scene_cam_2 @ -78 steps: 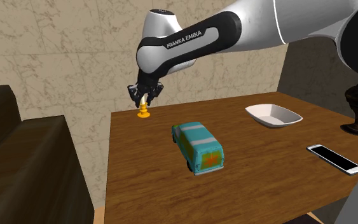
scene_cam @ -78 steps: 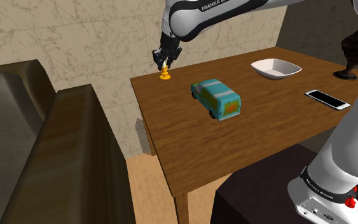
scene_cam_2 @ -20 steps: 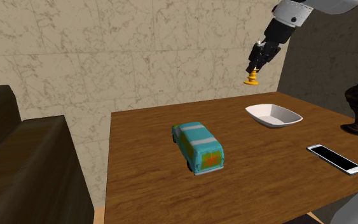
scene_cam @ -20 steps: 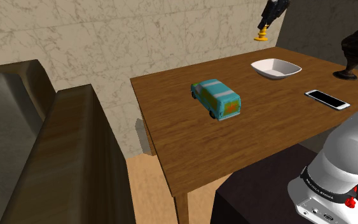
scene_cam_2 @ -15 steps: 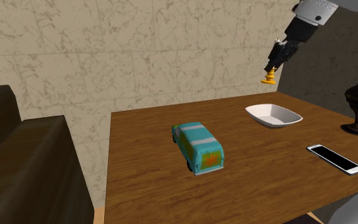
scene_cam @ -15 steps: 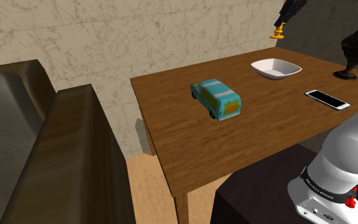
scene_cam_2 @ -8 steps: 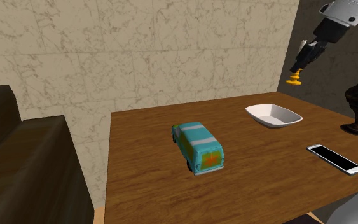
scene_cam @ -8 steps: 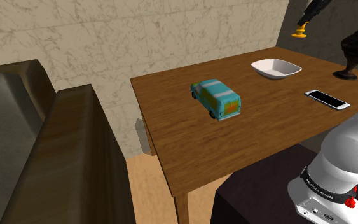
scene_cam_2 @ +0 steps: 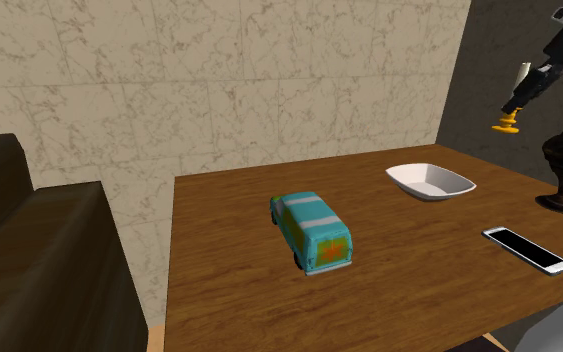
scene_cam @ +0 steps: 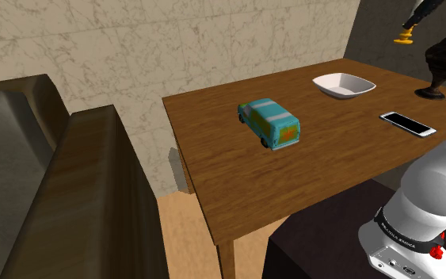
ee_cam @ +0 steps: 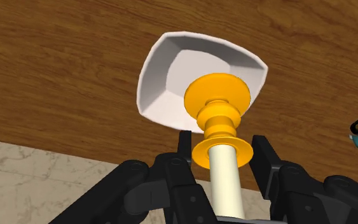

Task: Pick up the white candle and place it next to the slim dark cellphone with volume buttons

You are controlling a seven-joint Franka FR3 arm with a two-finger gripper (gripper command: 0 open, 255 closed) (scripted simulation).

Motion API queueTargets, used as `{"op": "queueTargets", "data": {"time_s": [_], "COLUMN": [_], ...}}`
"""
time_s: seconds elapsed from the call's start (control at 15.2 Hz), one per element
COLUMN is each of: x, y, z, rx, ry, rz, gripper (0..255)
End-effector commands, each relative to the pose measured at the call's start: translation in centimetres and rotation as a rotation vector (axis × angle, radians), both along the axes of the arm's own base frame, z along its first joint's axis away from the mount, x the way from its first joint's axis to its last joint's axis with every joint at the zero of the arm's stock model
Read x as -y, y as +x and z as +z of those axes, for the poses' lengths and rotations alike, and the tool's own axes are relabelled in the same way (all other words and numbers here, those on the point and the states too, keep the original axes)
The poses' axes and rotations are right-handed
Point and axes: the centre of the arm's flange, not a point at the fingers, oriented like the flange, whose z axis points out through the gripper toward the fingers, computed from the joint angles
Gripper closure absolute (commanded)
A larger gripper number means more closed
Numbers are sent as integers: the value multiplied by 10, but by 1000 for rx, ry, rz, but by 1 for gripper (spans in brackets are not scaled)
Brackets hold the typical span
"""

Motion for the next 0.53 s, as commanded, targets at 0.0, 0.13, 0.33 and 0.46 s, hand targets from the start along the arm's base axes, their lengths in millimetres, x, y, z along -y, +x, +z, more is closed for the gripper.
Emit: {"op": "queueTargets", "data": {"time_s": [0.0, 0.13, 0.33, 0.46], "x": [21, 42, 60, 60], "y": [-16, -32, -46, -46], "z": [-1, -1, -6, -16], "rx": [0, 0, 0, 0], "ry": [-1, -1, -1, -1], "rz": [1, 1, 1, 1], "gripper": [255, 255, 255, 255]}}
